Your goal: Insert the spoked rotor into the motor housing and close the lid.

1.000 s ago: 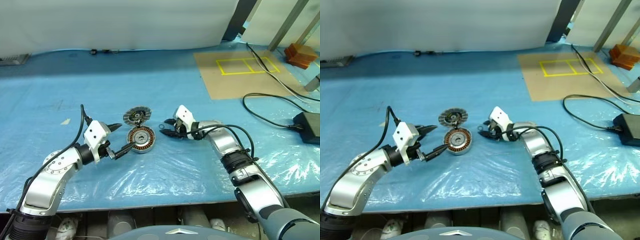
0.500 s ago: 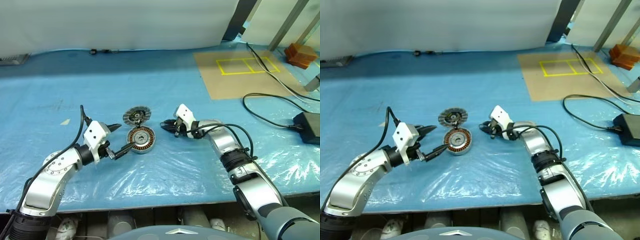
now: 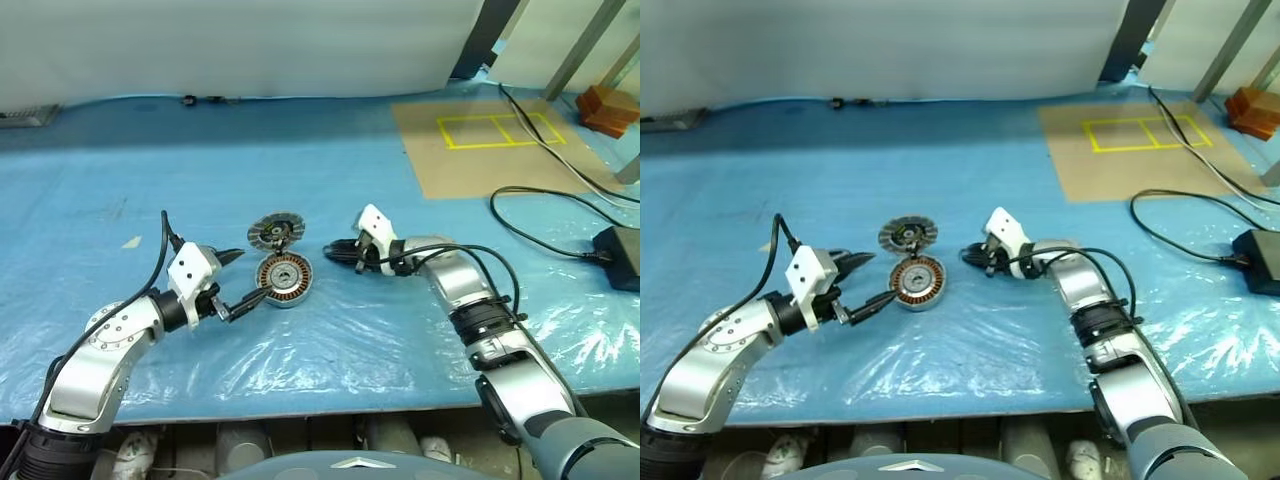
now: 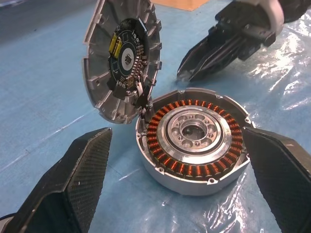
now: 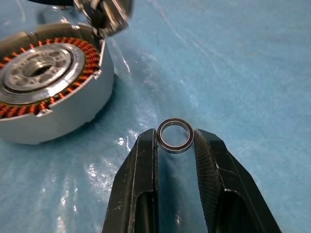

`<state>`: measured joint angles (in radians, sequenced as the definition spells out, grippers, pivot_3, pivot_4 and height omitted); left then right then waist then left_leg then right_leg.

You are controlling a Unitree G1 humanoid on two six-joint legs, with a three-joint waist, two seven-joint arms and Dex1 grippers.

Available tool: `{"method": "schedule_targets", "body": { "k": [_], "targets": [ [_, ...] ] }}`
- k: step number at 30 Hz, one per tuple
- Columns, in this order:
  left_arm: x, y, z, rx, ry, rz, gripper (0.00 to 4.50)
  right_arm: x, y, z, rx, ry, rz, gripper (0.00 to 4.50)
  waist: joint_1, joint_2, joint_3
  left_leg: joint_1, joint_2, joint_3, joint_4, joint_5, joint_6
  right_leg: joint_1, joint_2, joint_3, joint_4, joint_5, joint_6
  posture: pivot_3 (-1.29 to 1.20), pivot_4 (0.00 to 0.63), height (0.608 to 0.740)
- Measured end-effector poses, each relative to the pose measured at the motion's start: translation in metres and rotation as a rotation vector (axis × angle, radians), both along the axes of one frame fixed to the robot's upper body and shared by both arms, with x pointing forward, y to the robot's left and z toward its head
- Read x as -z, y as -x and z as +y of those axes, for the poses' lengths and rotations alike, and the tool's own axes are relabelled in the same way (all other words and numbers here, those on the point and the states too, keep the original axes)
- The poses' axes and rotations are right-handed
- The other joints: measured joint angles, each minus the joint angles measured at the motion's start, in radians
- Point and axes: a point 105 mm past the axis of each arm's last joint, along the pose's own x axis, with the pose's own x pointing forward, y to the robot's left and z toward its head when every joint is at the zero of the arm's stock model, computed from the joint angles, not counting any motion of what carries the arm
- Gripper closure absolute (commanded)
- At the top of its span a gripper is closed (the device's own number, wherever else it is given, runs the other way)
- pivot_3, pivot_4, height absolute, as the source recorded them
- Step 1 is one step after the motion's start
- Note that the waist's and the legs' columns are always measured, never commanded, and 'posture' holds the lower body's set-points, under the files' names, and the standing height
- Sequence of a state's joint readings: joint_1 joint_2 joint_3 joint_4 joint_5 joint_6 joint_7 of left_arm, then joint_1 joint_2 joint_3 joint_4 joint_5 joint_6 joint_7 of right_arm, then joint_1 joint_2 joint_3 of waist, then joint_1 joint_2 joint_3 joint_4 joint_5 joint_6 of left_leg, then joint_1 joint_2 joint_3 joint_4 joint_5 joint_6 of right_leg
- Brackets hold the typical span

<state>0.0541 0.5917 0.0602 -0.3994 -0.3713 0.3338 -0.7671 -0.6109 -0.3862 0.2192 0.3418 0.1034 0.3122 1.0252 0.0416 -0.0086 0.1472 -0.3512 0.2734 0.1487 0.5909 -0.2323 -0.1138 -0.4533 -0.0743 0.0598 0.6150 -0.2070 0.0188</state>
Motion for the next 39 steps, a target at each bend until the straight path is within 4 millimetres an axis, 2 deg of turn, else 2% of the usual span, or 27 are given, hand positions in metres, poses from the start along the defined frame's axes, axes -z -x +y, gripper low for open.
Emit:
{"method": "schedule_targets", "body": {
  "k": [5, 11, 13, 18, 28, 39],
  "targets": [
    [0.000, 0.002, 0.000, 0.020, -0.010, -0.006, 0.00, -0.024, 0.021, 0.006, -0.140, -0.026, 0.022, 3.85, -0.003, 0.000, 0.000, 0.001, 0.000, 0.000, -0.005, 0.000, 0.000, 0.000, 0.001, 0.000, -0.001, 0.000, 0.000, 0.00, 0.150, 0.740],
    [0.001, 0.008, -0.001, 0.048, -0.009, -0.011, 0.00, -0.015, 0.045, 0.037, -0.324, -0.024, 0.103, 3.85, -0.004, 0.000, 0.000, 0.002, 0.000, 0.001, -0.007, 0.000, 0.000, 0.000, 0.001, -0.001, -0.003, 0.000, 0.000, 0.00, 0.150, 0.740],
    [0.004, 0.011, -0.001, 0.055, -0.012, 0.000, 0.00, -0.014, 0.045, 0.046, -0.349, -0.032, 0.112, 3.85, -0.003, 0.000, 0.000, 0.002, 0.000, 0.001, -0.007, 0.000, 0.000, 0.000, 0.000, -0.001, -0.003, 0.000, 0.000, 0.00, 0.150, 0.740],
    [0.005, 0.014, 0.000, 0.061, -0.014, -0.007, 0.00, -0.027, 0.040, 0.062, -0.411, -0.028, 0.044, 3.85, -0.002, 0.000, 0.000, 0.002, 0.000, 0.001, -0.007, 0.000, 0.000, 0.000, 0.000, -0.001, -0.003, 0.000, 0.000, 0.00, 0.150, 0.740],
    [0.003, 0.023, -0.006, 0.074, -0.014, -0.018, 0.00, -0.012, 0.035, 0.073, -0.440, 0.006, 0.061, 3.85, -0.004, 0.000, 0.000, 0.002, 0.000, 0.001, -0.007, 0.000, 0.000, 0.000, 0.000, -0.002, 0.000, 0.000, 0.000, 0.00, 0.150, 0.740],
    [0.009, 0.021, -0.001, 0.051, -0.023, 0.002, 0.00, 0.000, 0.031, 0.080, -0.454, 0.048, 0.051, 3.85, -0.003, 0.000, 0.000, 0.002, 0.000, 0.001, -0.002, 0.000, 0.000, 0.000, 0.000, -0.002, 0.004, 0.000, 0.000, 0.00, 0.150, 0.740]
  ]
}}
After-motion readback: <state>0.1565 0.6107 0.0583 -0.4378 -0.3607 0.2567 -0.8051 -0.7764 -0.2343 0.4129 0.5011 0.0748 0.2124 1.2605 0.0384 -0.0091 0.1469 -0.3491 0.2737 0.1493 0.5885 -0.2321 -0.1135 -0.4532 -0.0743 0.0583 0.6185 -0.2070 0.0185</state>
